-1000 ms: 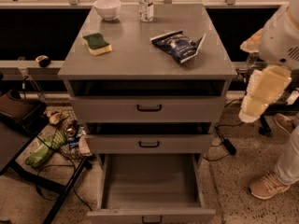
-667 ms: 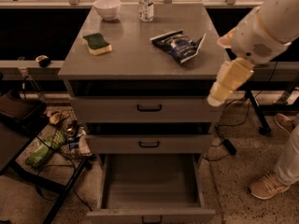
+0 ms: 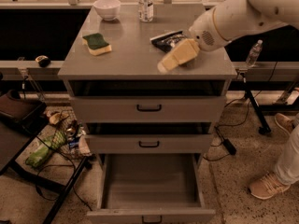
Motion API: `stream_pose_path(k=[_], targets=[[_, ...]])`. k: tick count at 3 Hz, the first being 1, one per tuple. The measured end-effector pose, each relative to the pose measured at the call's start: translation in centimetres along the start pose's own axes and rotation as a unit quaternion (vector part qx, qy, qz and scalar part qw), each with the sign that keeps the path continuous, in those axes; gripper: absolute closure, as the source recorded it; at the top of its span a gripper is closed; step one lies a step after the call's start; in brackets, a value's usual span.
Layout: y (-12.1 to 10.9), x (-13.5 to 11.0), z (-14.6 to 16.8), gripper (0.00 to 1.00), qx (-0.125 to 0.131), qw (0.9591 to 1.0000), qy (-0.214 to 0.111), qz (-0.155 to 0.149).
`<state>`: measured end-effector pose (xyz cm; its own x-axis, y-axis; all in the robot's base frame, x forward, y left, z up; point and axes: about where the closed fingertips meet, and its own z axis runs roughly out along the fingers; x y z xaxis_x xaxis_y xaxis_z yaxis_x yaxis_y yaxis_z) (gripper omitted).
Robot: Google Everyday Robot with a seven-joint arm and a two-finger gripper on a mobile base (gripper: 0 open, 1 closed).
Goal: Place sponge into bottom drawer
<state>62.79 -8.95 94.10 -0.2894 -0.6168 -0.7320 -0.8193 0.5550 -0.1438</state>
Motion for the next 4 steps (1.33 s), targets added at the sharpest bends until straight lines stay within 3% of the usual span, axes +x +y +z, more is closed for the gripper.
stream_pose_path(k=[1, 2, 4], targets=[[0.0, -5.4, 3.4, 0.0, 0.036, 0.9982, -0.035, 0.033], [1.6, -11.9, 7.3, 0.0, 0.035, 0.9949, -0.084, 0.044], [1.4, -12.2, 8.3, 0.0, 0.032, 0.994, -0.094, 0.045]])
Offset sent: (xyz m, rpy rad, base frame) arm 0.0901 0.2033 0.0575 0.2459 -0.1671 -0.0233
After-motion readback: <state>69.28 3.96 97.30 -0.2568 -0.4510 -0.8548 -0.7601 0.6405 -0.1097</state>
